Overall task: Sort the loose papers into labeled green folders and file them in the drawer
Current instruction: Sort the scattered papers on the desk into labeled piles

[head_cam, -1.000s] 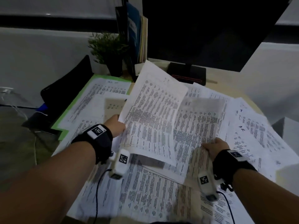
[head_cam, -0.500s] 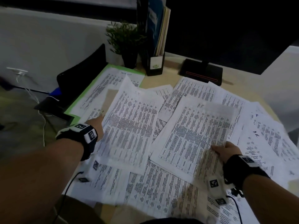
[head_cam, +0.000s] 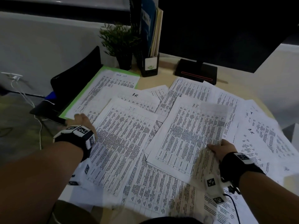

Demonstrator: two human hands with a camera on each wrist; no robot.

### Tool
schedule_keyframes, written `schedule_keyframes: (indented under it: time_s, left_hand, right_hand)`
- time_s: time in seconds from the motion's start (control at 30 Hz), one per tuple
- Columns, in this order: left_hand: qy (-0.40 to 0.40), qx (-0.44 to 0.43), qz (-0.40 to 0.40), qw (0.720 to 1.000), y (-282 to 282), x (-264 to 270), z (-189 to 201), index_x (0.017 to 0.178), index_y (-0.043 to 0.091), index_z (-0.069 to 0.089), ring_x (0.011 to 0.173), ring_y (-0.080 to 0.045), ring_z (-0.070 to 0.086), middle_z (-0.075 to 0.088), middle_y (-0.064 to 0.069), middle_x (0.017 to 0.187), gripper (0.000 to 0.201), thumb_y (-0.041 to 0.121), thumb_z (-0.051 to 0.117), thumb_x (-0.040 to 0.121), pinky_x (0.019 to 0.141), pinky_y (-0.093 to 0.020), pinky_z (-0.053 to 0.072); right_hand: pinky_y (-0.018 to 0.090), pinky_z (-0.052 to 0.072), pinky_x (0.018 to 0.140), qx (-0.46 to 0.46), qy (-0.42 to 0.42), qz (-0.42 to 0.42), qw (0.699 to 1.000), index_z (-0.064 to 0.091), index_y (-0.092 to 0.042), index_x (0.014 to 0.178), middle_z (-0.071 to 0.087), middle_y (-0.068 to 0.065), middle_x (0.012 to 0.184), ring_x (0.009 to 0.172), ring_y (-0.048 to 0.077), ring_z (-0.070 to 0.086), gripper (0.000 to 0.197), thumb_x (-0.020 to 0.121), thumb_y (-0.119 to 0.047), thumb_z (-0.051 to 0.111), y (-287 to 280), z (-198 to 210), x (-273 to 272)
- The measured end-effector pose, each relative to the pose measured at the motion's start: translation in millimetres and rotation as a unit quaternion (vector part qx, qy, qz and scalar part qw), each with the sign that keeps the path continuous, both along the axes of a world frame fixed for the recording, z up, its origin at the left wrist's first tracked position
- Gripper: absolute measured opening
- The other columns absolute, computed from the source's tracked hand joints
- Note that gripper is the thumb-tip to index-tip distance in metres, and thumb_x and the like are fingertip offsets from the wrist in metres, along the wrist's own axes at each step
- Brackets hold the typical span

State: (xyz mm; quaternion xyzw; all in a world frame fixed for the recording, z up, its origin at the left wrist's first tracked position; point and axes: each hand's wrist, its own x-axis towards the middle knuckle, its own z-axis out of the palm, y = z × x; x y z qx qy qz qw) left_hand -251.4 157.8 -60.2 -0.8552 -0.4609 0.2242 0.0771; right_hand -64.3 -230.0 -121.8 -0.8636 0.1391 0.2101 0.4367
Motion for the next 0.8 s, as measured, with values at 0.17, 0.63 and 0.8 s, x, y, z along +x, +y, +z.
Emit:
schedule_keyframes:
  time_s: [0.17,0.63,0.8]
  left_hand:
    - [-0.052,-0.14,-0.201,0.968,-40,31,-7,0.148,0.041,0.009,0.143,-0.032,0.016,0.008,0.004,0.158,0.083,0.042,0.06,0.083,0.11,-0.058,0.025]
    - [-0.042,-0.193,-0.2,0.96,-69,60,7,0.137,0.016,0.037,0.124,-0.028,0.047,0.035,-0.008,0.143,0.065,0.045,0.06,0.083,0.102,-0.042,0.043]
    - [-0.287,-0.423,-0.12,0.851,-121,93,3,0.145,0.02,0.032,0.125,-0.022,0.047,0.042,-0.001,0.145,0.074,0.046,0.065,0.084,0.102,-0.04,0.043]
  right_hand:
    - [0.04,0.053,0.081,0.009,-0.004,-0.02,1.0,0.06,-0.007,0.104,0.064,0.015,0.091,0.084,0.032,0.064,0.015,0.088,-0.008,0.062,-5,6,-2]
    - [0.038,0.051,0.078,0.026,-0.015,-0.071,0.997,0.061,-0.005,0.109,0.063,0.013,0.089,0.078,0.028,0.061,0.02,0.088,-0.007,0.062,-27,7,-10]
    - [0.053,0.051,0.086,0.149,0.014,-0.091,0.985,0.064,-0.008,0.089,0.065,0.014,0.077,0.069,0.028,0.06,0.014,0.087,0.005,0.059,-37,10,-25]
